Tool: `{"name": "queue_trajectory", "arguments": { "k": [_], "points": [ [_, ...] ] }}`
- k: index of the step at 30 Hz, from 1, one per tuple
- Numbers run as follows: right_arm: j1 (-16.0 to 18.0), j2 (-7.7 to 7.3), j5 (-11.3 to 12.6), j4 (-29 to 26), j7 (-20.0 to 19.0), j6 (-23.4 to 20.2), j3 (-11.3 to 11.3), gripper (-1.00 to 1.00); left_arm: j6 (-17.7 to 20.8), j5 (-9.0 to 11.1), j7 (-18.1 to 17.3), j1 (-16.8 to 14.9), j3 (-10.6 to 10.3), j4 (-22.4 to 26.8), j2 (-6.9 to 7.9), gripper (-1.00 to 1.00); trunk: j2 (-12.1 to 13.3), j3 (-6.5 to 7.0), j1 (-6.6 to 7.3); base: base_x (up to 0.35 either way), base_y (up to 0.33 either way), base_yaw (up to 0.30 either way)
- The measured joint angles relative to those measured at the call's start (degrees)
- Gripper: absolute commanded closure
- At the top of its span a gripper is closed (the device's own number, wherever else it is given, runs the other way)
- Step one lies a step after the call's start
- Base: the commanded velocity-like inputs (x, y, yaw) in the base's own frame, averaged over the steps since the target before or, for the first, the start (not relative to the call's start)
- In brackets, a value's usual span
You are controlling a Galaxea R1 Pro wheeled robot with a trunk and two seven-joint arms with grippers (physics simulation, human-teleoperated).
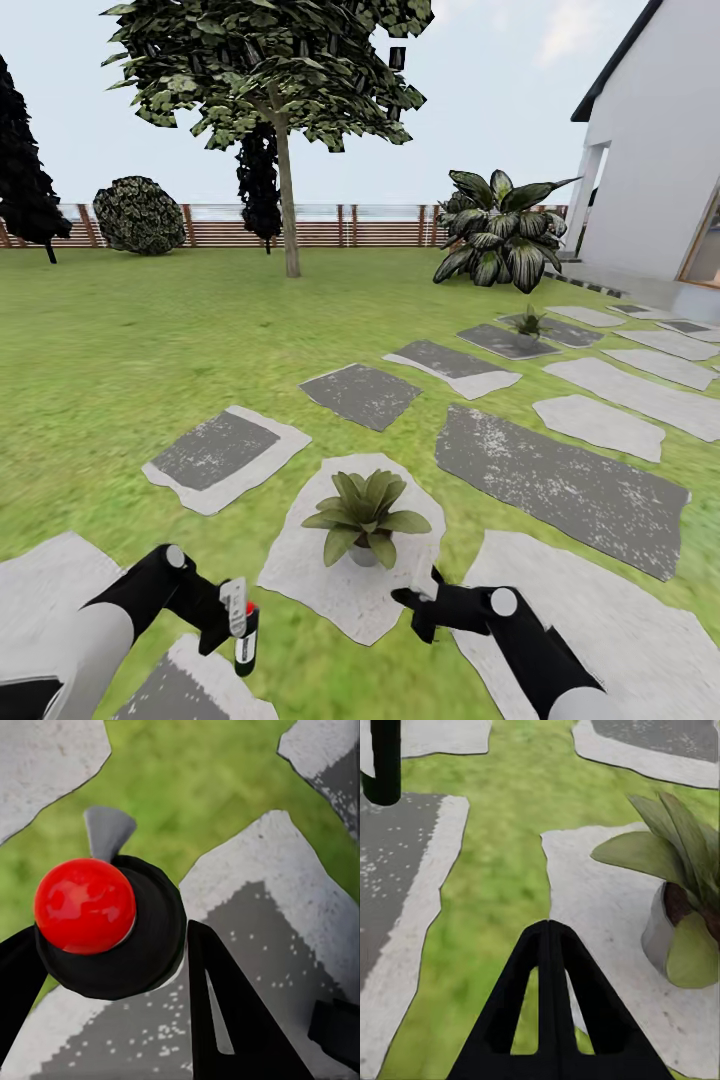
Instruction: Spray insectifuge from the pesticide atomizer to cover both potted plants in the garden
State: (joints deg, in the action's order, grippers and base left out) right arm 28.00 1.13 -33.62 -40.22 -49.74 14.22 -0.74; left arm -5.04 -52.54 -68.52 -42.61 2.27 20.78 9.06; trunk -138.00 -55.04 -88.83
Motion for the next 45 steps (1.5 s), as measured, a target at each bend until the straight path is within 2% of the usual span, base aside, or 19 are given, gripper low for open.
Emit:
{"name": "queue_trajectory", "arguments": {
  "k": [4, 7, 12, 16, 19, 22, 28, 33, 45],
  "points": [
    [0.02, 0.96, 0.1, -0.15, 0.03, -0.04, -6.1, 1.0, -0.07, -0.02, 0.03, 0.0, -0.78, 0.05, -1.67, 1.0, 0.0, 0.0, 0.0, 0.0, 0.0, 0.0],
    [0.02, 1.81, 0.2, -0.64, 0.04, -0.04, -7.69, 1.0, -0.13, -0.05, 0.36, 0.0, -0.9, 0.08, -3.44, 1.0, 0.0, 0.0, 0.0, 0.0, 0.0, 0.0],
    [0.02, 3.24, 0.23, -0.99, 0.04, -0.05, -8.16, 1.0, -0.2, -0.16, 0.73, 0.08, -1.05, 0.08, -5.77, 1.0, 0.0, 0.0, 0.0, 0.0, 0.0, 0.0],
    [0.02, 4.43, 0.24, -1.4, 0.04, -0.05, -8.2, 1.0, -1.11, -0.17, 3.03, 0.29, -1.16, 0.09, -6.85, 1.0, 0.0, 0.0, 0.0, 0.0, 0.0, 0.0],
    [0.02, 4.97, 0.23, -1.71, 0.04, -0.05, -8.21, 1.0, -3.32, -0.21, 4.13, 0.46, -2.42, 0.04, -7.19, 1.0, 0.0, 0.0, 0.0, 0.0, 0.0, 0.0],
    [0.02, 5.13, 0.23, -1.79, 0.04, -0.05, -8.21, 1.0, -4.32, -0.2, 4.48, 0.51, -3.5, 0.0, -7.34, 1.0, 0.0, 0.0, 0.0, 0.0, 0.0, 0.0],
    [0.02, 5.17, 0.15, -1.81, 0.04, -0.05, -8.21, 1.0, -5.09, 0.11, 4.13, 0.44, -3.77, 0.06, -7.8, 1.0, 0.0, 0.0, 0.0, 0.0, 0.0, 0.0],
    [0.02, 5.16, 0.11, -1.82, 0.04, -0.06, -8.21, 1.0, -7.28, 0.57, 3.9, 0.36, -3.94, 0.0, -9.42, 1.0, 0.0, 0.0, 0.0, 0.0, 0.0, 0.0],
    [0.02, 5.1, 0.05, -1.9, 0.12, -0.06, -8.18, 1.0, -7.71, 0.59, 3.8, 0.37, -3.87, -0.05, -12.35, 1.0, 0.0, 0.0, 0.0, 0.0, 0.0, 0.0]
  ]
}}
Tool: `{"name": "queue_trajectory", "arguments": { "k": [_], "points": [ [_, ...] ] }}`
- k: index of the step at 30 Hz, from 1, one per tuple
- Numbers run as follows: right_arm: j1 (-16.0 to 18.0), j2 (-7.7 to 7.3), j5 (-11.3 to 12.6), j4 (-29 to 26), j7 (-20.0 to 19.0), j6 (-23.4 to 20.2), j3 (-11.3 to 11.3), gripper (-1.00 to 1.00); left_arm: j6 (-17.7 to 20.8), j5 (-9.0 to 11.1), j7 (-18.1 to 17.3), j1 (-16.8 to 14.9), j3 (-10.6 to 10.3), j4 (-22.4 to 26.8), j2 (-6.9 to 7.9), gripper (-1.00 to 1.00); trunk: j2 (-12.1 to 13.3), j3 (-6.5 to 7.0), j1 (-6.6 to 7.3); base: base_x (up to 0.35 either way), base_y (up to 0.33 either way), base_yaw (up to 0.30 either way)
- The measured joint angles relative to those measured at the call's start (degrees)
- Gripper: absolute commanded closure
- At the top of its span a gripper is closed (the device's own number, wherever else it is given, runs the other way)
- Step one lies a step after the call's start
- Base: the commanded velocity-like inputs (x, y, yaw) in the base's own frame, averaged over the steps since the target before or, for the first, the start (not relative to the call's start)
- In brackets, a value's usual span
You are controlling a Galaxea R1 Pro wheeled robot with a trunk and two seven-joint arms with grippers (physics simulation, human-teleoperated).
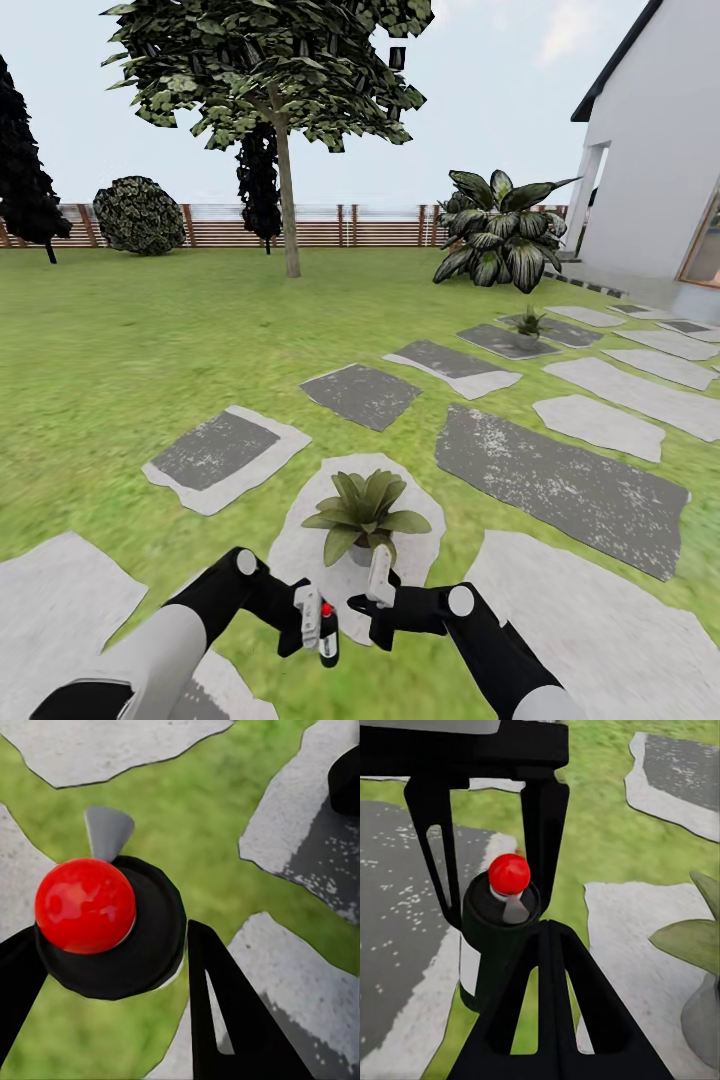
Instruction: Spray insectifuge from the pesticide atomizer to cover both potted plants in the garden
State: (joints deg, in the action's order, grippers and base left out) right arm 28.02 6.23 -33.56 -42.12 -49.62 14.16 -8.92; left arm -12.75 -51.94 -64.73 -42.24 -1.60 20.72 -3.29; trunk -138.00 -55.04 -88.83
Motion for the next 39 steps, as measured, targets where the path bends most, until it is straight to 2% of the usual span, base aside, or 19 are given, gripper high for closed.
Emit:
{"name": "queue_trajectory", "arguments": {
  "k": [18, 33, 39],
  "points": [
    [0.0, -0.01, 0.0, -0.01, 0.0, 0.0, 0.06, 1.0, 0.02, 0.31, 0.09, -0.02, 0.08, -0.02, -1.78, 1.0, 0.0, 0.0, 0.0, 0.0, 0.0, 0.0],
    [0.0, -0.01, 0.0, 0.0, 0.0, 0.0, 0.06, 1.0, 0.09, 0.38, 0.17, -0.02, 0.4, -0.01, -1.88, 1.0, 0.0, 0.0, 0.0, 0.0, 0.0, 0.0],
    [0.0, -0.01, 0.0, -0.04, 0.0, 0.0, 0.06, 1.0, 0.02, 2.66, 0.34, -0.03, 0.42, -0.03, -1.81, 1.0, 0.0, 0.0, 0.0, 0.0, 0.0, 0.0]
  ]
}}
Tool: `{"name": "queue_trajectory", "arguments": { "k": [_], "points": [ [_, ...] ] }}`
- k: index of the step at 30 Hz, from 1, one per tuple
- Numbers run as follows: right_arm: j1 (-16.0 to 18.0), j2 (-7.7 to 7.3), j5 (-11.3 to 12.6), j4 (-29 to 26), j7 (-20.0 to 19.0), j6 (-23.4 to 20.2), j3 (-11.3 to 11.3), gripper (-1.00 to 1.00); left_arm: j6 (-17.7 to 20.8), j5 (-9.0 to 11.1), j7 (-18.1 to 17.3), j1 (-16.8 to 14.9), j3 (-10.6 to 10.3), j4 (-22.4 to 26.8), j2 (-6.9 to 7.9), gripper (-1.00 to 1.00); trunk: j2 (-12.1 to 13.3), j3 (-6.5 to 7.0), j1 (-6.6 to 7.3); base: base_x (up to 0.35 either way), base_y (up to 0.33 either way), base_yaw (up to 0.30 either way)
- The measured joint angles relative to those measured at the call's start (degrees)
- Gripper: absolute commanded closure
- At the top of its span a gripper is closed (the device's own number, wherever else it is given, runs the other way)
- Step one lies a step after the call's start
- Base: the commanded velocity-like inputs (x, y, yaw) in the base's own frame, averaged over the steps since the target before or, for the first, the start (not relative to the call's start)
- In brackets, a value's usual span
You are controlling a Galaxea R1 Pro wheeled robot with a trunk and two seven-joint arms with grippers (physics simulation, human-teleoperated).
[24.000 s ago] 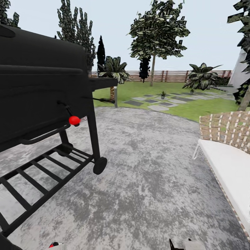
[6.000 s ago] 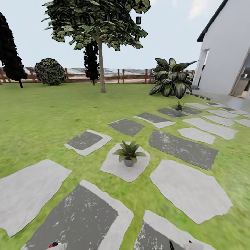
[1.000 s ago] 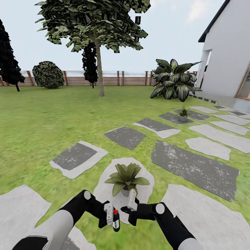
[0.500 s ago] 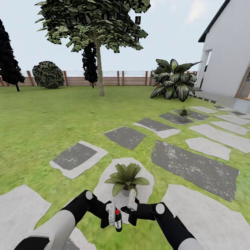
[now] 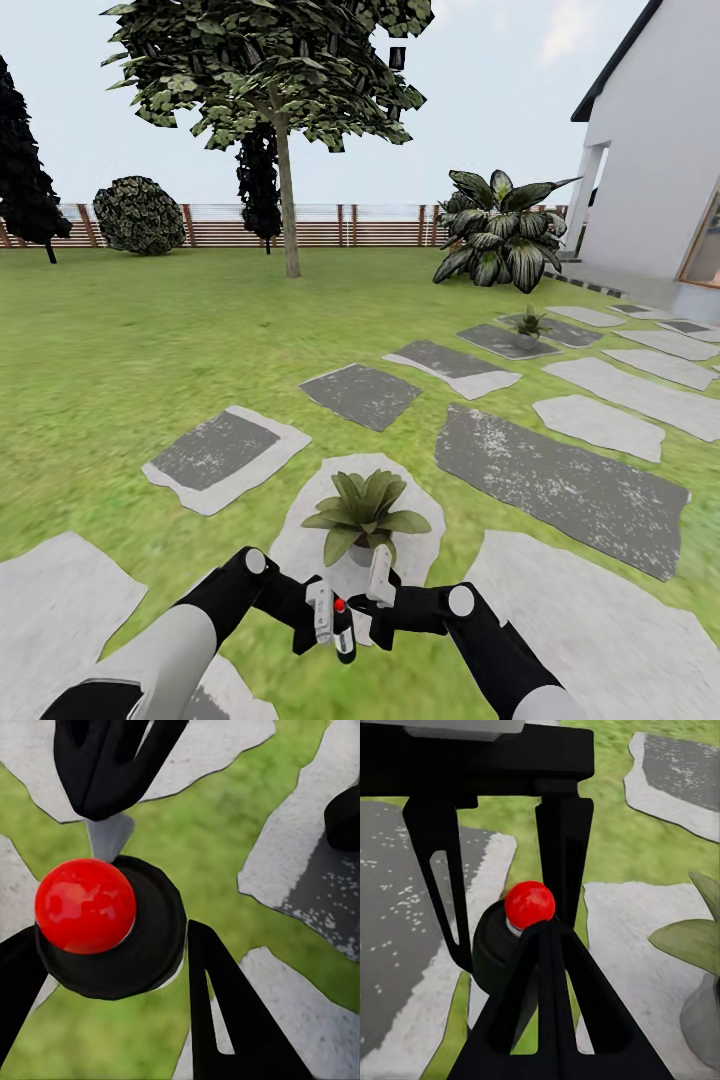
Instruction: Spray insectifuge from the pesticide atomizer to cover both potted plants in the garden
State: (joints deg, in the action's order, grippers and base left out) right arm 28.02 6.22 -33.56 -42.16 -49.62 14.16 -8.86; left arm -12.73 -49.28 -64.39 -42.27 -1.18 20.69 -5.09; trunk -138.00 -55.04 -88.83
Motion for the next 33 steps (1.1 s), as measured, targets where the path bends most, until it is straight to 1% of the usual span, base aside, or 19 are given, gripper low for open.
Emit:
{"name": "queue_trajectory", "arguments": {
  "k": [5, 6, 7, 8, 10, 13, 17, 18, 19, 20, 21, 24, 25, 27, 29, 30, 31, 33],
  "points": [
    [0.0, 0.0, 0.0, 0.01, 0.0, 0.0, 0.0, 1.0, -0.02, 0.39, 0.01, 0.01, 0.0, -0.02, 0.01, 1.0, 0.0, 0.0, 0.0, 0.0, 0.0, 0.0],
    [0.0, 0.0, 0.0, 0.04, 0.0, 0.0, 0.0, 1.0, 0.05, -0.08, 0.24, 0.11, -0.36, -0.09, 1.14, 1.0, 0.0, 0.0, 0.0, 0.0, 0.0, 0.0],
    [0.0, 0.0, 0.0, 0.04, 0.0, 0.0, 0.0, 1.0, 0.03, -0.39, 0.26, 0.2, -0.57, -0.11, 2.67, 1.0, 0.0, 0.0, 0.0, 0.0, 0.0, 0.0],
    [0.0, 0.0, 0.0, 0.04, 0.0, 0.0, 0.0, 1.0, 0.01, -0.38, 0.27, 0.23, -0.6, -0.11, 3.58, 1.0, 0.0, 0.0, 0.0, 0.0, 0.0, 0.0],
    [0.0, 0.0, 0.0, 0.04, 0.0, 0.0, 0.0, 1.0, 0.02, -0.57, 0.25, 0.26, -0.65, -0.16, 5.13, 1.0, 0.0, 0.0, 0.0, 0.0, 0.0, 0.0],
    [0.0, 0.0, 0.0, 0.04, 0.0, 0.01, 0.0, 1.0, 0.04, -0.85, 0.19, 0.27, -0.76, -0.27, 7.94, 1.0, 0.0, 0.0, 0.0, 0.0, 0.0, 0.0],
    [0.0, 0.0, -0.1, 0.1, 0.0, 0.01, 0.0, 1.0, 0.04, -1.07, 0.16, 0.27, -0.79, -0.35, 10.72, 1.0, 0.0, 0.0, 0.0, 0.0, 0.0, 0.0],
    [0.0, -0.02, -0.13, 0.11, 0.0, 0.01, 0.01, 1.0, 0.04, -1.3, 0.16, 0.27, -0.81, -0.36, 11.42, 1.0, 0.0, 0.0, 0.0, 0.0, 0.0, 0.0],
    [0.0, -0.08, -0.15, 0.12, 0.0, 0.01, 0.05, 1.0, 0.05, -1.82, 0.16, 0.27, -0.85, -0.37, 12.62, 1.0, 0.0, 0.0, 0.0, 0.0, 0.0, 0.0],
    [0.0, -0.15, -0.16, 0.12, 0.0, 0.01, 0.06, 1.0, 0.04, -2.07, 0.19, 0.27, -0.82, -0.4, 13.49, 1.0, 0.0, 0.0, 0.0, 0.0, 0.0, 0.0],
    [0.0, -0.2, -0.16, 0.12, 0.0, 0.01, 0.07, -1.0, 0.05, -2.4, 0.21, 0.27, -0.85, -0.44, 14.73, 1.0, 0.0, 0.0, 0.0, 0.0, 0.0, 0.0],
    [0.0, -0.32, -0.12, 0.14, 0.21, 0.0, 0.18, -1.0, 0.19, -2.2, 0.61, 0.27, -0.41, -0.25, 17.22, 1.0, 0.0, 0.0, 0.0, 0.0, 0.0, 0.0],
    [0.0, -0.34, -0.13, 0.18, 0.34, -0.01, 0.24, -1.0, 0.31, -1.93, 1.14, 0.27, -0.14, -0.19, 17.77, 1.0, 0.0, 0.0, 0.0, 0.0, 0.0, 0.0],
    [0.0, -0.36, -0.12, 0.34, 0.51, -0.01, 0.38, -1.0, 0.6, -1.32, 3.53, 0.26, 1.04, -0.18, 18.39, 1.0, 0.0, 0.0, 0.0, 0.0, 0.0, 0.0],
    [0.0, -0.58, -0.13, 0.55, 0.81, 0.06, 0.46, -1.0, 0.74, -0.75, 6.9, 0.25, 3.21, -0.48, 18.63, 1.0, 0.0, 0.0, 0.0, 0.0, 0.0, 0.0],
    [-0.02, -1.06, -0.14, 0.75, 1.21, 0.14, 0.46, -1.0, 0.8, -0.56, 8.41, 0.25, 4.5, -0.61, 18.64, 1.0, 0.0, 0.0, 0.0, 0.0, 0.0, 0.0],
    [-0.05, -2.47, -0.11, 1.59, 2.47, 0.21, 0.48, -1.0, 0.91, -0.36, 10.15, 0.25, 6.79, -0.72, 18.58, 1.0, 0.0, 0.0, 0.0, 0.0, 0.0, 0.0],
    [-0.08, -5.02, 0.11, 4.36, 5.46, 0.32, 0.8, -1.0, 1.68, -0.24, 11.97, 0.23, 10.77, -0.78, 18.36, 1.0, 0.0, 0.0, 0.0, 0.0, 0.0, 0.0]
  ]
}}
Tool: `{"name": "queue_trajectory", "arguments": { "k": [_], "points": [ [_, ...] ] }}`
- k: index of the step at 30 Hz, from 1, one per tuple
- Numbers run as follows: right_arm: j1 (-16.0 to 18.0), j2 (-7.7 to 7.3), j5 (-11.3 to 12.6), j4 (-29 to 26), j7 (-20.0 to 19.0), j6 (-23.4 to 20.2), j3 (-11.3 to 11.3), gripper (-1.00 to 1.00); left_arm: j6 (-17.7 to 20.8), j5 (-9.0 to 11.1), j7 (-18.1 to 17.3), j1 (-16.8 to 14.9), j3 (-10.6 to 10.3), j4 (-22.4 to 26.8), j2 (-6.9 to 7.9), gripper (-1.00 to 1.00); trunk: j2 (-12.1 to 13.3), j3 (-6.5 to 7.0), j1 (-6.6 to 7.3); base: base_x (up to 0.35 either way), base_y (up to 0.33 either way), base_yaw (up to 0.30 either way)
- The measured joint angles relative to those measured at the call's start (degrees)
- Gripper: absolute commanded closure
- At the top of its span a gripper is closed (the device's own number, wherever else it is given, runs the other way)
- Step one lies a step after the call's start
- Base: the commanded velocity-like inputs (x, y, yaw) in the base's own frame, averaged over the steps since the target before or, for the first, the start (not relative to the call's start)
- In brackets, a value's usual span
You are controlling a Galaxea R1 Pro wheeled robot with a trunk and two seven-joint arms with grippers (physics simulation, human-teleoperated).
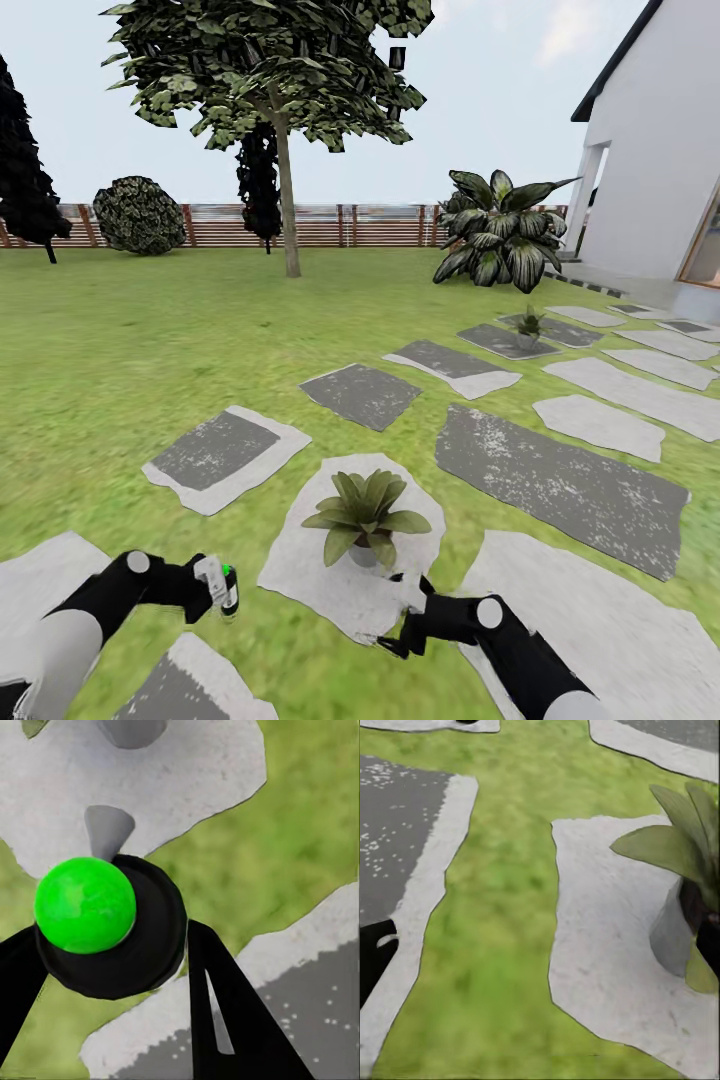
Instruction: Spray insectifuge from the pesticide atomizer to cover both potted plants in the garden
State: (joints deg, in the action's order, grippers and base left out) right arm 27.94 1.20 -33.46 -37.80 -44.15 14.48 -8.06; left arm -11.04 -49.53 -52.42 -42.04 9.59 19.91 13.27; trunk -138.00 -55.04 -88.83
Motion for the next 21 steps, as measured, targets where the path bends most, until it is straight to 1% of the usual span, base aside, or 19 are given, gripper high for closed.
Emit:
{"name": "queue_trajectory", "arguments": {
  "k": [1, 2, 3, 4, 6, 7, 8, 9, 11, 13, 14, 15, 16, 17, 18, 20, 21],
  "points": [
    [-0.01, -1.07, 0.08, 1.94, 1.88, 0.04, 0.72, -1.0, 1.09, 0.02, 0.85, 0.0, 2.35, 0.01, -0.11, 1.0, 0.0, 0.0, 0.0, 0.0, 0.0, 0.0],
    [-0.01, -1.9, 0.13, 4.08, 3.94, 0.03, 2.15, -1.0, 2.67, 0.0, 1.72, -0.01, 4.77, 0.02, -0.21, 1.0, 0.0, 0.0, 0.0, 0.0, 0.0, 0.0],
    [-0.01, -2.58, 0.16, 6.31, 6.32, 0.05, 4.18, -1.0, 4.52, 0.02, 2.55, -0.01, 6.97, 0.03, -0.28, 1.0, 0.0, 0.0, 0.0, 0.0, 0.0, 0.0],
    [-0.02, -3.08, 0.03, 8.57, 8.88, 0.13, 6.82, -1.0, 6.37, 0.02, 3.33, -0.04, 8.73, 0.03, -0.35, 1.0, 0.0, 0.0, 0.0, 0.0, 0.0, 0.0],
    [-0.03, -4.0, 0.11, 13.18, 14.55, 0.17, 12.37, -1.0, 9.07, 0.04, 4.72, -0.26, 10.77, 0.02, -0.52, 1.0, 0.0, 0.0, 0.0, 0.0, 0.0, 0.0],
    [-0.06, -4.6, 0.08, 15.5, 17.21, 0.24, 15.25, -1.0, 10.06, 0.03, 5.27, -0.42, 11.34, 0.09, -0.67, 1.0, 0.0, 0.0, 0.0, 0.0, 0.0, 0.0],
    [-0.09, -5.57, -0.05, 18.81, 21.13, 0.37, 18.77, -1.0, 11.49, 0.03, 5.79, -0.63, 11.9, 0.19, -1.0, 1.0, 0.0, 0.0, 0.0, 0.0, 0.0, 0.0],
    [-0.1, -6.13, -0.04, 20.9, 23.88, 0.47, 20.6, -1.0, 12.79, 0.09, 6.03, -0.79, 12.06, 0.28, -1.28, 1.0, 0.0, 0.0, 0.0, 0.0, 0.0, 0.0],
    [-0.17, -6.86, -0.08, 24.31, 30.17, 0.57, 23.3, -1.0, 16.24, 0.44, 6.2, -1.22, 12.21, 0.45, -1.82, 1.0, 0.0, 0.0, 0.0, 0.0, 0.0, 0.0],
    [-0.24, -7.29, -0.13, 26.79, 37.97, 0.55, 26.27, -1.0, 20.49, 0.89, 6.03, -1.79, 12.23, 0.57, -2.18, 1.0, 0.0, 0.0, 0.0, 0.0, 0.0, 0.0],
    [-0.28, -7.41, 0.28, 27.96, 44.14, 0.44, 29.27, -1.0, 23.3, 1.12, 5.87, -2.18, 12.24, 0.63, -2.33, 1.0, 0.0, 0.0, 0.0, 0.0, 0.0, 0.0],
    [-0.3, -7.49, 0.3, 28.55, 48.33, 0.43, 31.57, -1.0, 24.92, 1.22, 5.82, -2.39, 12.24, 0.67, -2.4, 1.0, 0.0, 0.0, 0.0, 0.0, 0.0, 0.0],
    [-0.3, -7.53, 0.3, 28.81, 50.31, 0.42, 32.7, -1.0, 25.64, 1.25, 5.81, -2.51, 12.25, 0.69, -2.44, 1.0, 0.0, 0.0, 0.0, 0.0, 0.0, 0.0],
    [-0.31, -7.59, 0.29, 29.23, 53.17, 0.4, 34.88, -1.0, 26.86, 1.31, 5.79, -2.84, 12.26, 0.69, -2.54, 1.0, 0.0, 0.0, 0.0, 0.0, 0.0, 0.0],
    [-0.31, -7.62, 0.27, 29.62, 55.56, 0.38, 37.58, -1.0, 28.64, 1.43, 5.77, -3.4, 12.27, 0.65, -2.72, 1.0, 0.0, 0.0, 0.0, 0.0, 0.0, 0.0],
    [-0.36, -7.62, 0.24, 29.87, 56.51, 0.37, 39.44, -1.0, 30.85, 1.4, 5.76, -3.81, 12.22, 0.63, -2.84, 1.0, 0.0, 0.0, 0.0, 0.0, 0.0, 0.0],
    [-0.38, -7.65, 0.23, 29.93, 56.26, 0.35, 39.94, -1.0, 33.33, 1.35, 5.75, -4.01, 12.08, 0.66, -3.1, 1.0, 0.0, 0.0, 0.0, 0.0, 0.0, 0.0]
  ]
}}
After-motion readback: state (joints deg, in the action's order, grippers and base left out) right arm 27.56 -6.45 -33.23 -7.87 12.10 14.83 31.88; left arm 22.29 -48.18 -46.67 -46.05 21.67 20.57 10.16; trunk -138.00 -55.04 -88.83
